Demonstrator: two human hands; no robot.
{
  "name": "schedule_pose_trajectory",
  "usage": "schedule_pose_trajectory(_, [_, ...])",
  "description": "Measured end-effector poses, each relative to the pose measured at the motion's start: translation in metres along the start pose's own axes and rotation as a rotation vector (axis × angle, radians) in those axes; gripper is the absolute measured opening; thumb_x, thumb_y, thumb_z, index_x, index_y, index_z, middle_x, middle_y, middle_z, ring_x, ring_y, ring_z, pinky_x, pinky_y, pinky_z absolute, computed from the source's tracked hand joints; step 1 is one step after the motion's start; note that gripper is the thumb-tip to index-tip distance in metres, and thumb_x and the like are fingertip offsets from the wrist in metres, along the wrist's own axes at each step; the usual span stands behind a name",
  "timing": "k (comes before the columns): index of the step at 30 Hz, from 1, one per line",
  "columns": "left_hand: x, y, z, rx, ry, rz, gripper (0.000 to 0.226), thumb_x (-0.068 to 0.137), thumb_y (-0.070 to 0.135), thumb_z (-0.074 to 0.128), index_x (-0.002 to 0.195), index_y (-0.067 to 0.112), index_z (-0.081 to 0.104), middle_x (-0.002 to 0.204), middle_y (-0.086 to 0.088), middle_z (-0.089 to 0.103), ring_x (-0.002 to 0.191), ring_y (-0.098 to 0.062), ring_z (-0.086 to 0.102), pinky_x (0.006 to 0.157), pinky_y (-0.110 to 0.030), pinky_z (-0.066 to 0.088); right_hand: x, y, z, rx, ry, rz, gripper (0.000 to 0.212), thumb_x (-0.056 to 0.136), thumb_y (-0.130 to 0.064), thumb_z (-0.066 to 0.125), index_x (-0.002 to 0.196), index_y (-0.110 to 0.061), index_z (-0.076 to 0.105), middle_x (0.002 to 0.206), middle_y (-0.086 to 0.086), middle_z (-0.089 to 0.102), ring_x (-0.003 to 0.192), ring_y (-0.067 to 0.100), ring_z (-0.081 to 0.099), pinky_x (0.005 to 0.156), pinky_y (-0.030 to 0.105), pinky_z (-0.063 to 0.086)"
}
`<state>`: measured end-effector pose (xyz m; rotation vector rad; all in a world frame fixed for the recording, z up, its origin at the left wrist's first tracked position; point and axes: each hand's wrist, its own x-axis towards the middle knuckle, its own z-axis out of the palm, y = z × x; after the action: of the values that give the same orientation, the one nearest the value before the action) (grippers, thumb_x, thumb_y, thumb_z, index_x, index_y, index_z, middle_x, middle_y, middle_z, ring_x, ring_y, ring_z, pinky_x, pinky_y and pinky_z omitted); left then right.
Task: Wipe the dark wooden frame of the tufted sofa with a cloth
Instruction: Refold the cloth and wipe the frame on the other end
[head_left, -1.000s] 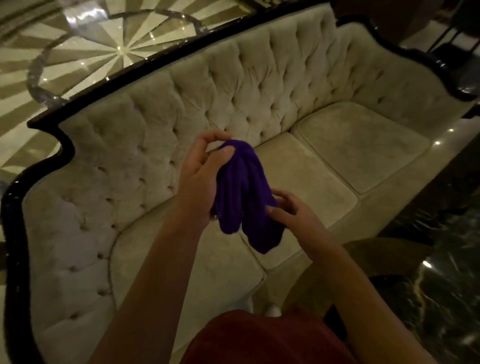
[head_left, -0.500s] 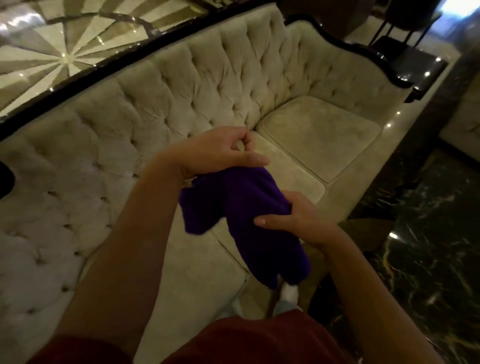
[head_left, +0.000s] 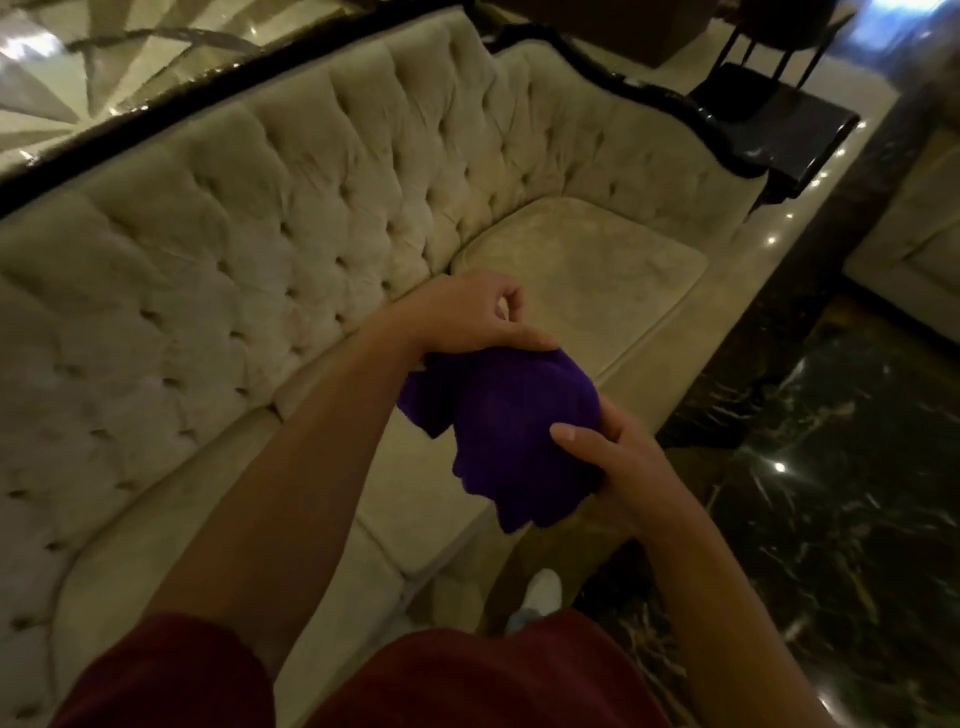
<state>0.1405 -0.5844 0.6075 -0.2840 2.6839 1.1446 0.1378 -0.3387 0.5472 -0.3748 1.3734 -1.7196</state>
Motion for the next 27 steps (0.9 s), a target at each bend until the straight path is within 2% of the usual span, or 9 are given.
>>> schedule_pose_trajectory(2, [0.033,0.023,0.01,0.077,0.091,0.02,0.046,0.068,0.068,0.083,0.084,0.029,0.063,0.079,0.011,0.069,0.077,-0.003,0.065,0.066,-0.024,0.049,-0.001,-0.018,-0.034,-0.005,0.063,0.0,0.054,0.078,-0.04,0.089,0.128,-0.034,0.07,0.13,0.006,0.073,0.119,0.028,0.071,0.087,0.033,0.062])
schedule_pose_trajectory(5, [0.075,0.057,0.027,0.204,0.492,0.161,0.033,0.08,0.044,0.082,0.093,0.019,0.064,0.074,0.01,0.062,0.068,-0.008,0.059,0.069,-0.033,0.053,0.004,-0.047,-0.076,-0.015,0.16,-0.042,0.048,0.076,-0.043,0.089,0.12,-0.039,0.073,0.123,0.002,0.076,0.111,0.023,0.074,0.081,0.031,0.063])
schedule_pose_trajectory(8, [0.094,0.085,0.061,0.076,0.785,0.378,0.02,0.087,0.028,0.076,0.089,0.011,0.066,0.077,0.002,0.065,0.071,-0.013,0.06,0.069,-0.028,0.052,0.017,-0.069,-0.108,0.025,0.227,-0.064,0.045,0.076,-0.041,0.084,0.12,-0.041,0.072,0.12,0.0,0.077,0.109,0.024,0.075,0.081,0.037,0.065])
schedule_pose_trajectory(10, [0.102,0.092,0.088,-0.071,0.719,0.396,0.017,0.091,0.023,0.075,0.091,0.008,0.068,0.083,0.002,0.068,0.076,-0.014,0.064,0.074,-0.029,0.055,0.03,-0.074,-0.129,0.061,0.247,-0.073,0.047,0.081,-0.033,0.082,0.126,-0.037,0.069,0.123,0.003,0.076,0.112,0.027,0.074,0.087,0.044,0.064])
schedule_pose_trajectory(13, [0.116,0.09,0.119,-0.298,0.448,0.25,0.018,0.093,0.02,0.075,0.104,0.005,0.072,0.095,-0.002,0.074,0.088,-0.017,0.071,0.083,-0.04,0.058,0.049,-0.074,-0.158,0.138,0.314,-0.046,0.059,0.082,-0.02,0.077,0.139,-0.027,0.06,0.123,0.004,0.076,0.113,0.027,0.074,0.088,0.043,0.064])
schedule_pose_trajectory(16, [0.144,0.087,0.123,-0.517,0.259,0.152,0.033,0.09,0.027,0.077,0.116,0.008,0.071,0.105,-0.004,0.076,0.097,-0.017,0.074,0.085,-0.037,0.06,0.071,-0.077,-0.184,0.155,0.345,-0.031,0.052,0.081,-0.019,0.073,0.13,-0.034,0.067,0.122,0.002,0.076,0.112,0.024,0.074,0.091,0.045,0.062])
schedule_pose_trajectory(20, [0.199,0.079,0.119,-0.615,0.059,0.192,0.056,0.082,0.038,0.083,0.132,0.036,0.059,0.121,0.016,0.071,0.112,-0.006,0.07,0.086,-0.022,0.058,0.114,-0.096,-0.222,0.251,0.408,-0.001,0.054,0.077,-0.018,0.072,0.128,-0.037,0.07,0.121,0.002,0.077,0.112,0.025,0.074,0.085,0.04,0.062])
schedule_pose_trajectory(23, [0.249,0.077,0.115,-0.579,0.016,0.173,0.064,0.081,0.036,0.085,0.137,0.04,0.054,0.123,0.022,0.068,0.112,-0.001,0.068,0.085,-0.017,0.056,0.151,-0.121,-0.253,0.269,0.396,-0.007,0.054,0.081,-0.014,0.069,0.131,-0.035,0.069,0.126,0.003,0.075,0.115,0.023,0.072,0.09,0.04,0.06])
schedule_pose_trajectory(27, [0.32,0.077,0.101,-0.562,0.058,0.108,0.041,0.087,0.03,0.08,0.123,0.038,0.061,0.107,0.014,0.075,0.099,-0.003,0.072,0.079,-0.022,0.058,0.193,-0.158,-0.287,0.09,0.39,0.025,0.054,0.089,-0.014,0.068,0.14,-0.03,0.058,0.127,0.006,0.074,0.121,0.026,0.07,0.101,0.046,0.055])
